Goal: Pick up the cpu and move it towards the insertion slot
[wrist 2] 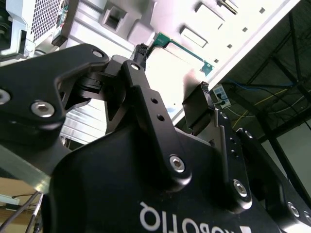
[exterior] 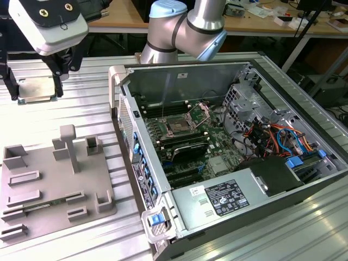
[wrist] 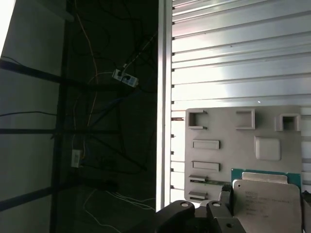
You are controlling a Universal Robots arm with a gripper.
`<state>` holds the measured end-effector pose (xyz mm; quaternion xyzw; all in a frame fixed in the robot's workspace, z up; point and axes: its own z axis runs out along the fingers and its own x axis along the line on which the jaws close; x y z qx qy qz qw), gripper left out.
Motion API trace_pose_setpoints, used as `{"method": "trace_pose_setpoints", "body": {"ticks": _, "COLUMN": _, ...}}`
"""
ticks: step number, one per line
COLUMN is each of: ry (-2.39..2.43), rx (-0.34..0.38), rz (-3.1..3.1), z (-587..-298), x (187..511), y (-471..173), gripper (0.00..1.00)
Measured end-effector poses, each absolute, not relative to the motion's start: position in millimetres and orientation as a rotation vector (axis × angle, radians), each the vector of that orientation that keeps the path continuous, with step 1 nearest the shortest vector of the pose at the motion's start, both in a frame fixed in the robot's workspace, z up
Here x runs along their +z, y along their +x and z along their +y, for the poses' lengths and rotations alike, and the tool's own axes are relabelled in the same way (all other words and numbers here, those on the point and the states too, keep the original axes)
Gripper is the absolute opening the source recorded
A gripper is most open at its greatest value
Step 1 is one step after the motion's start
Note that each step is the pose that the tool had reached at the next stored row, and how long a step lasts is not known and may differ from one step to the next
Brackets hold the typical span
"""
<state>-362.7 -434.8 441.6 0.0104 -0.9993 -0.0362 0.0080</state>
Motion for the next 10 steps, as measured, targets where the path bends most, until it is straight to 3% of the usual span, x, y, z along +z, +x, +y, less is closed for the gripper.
{"method": "trace_pose_setpoints", "body": {"ticks": 10, "ry": 0.032, "rx": -0.113, "rz": -3.123, "z": -434.8, "x": 441.6, "y": -355.6, "gripper": 0.55}}
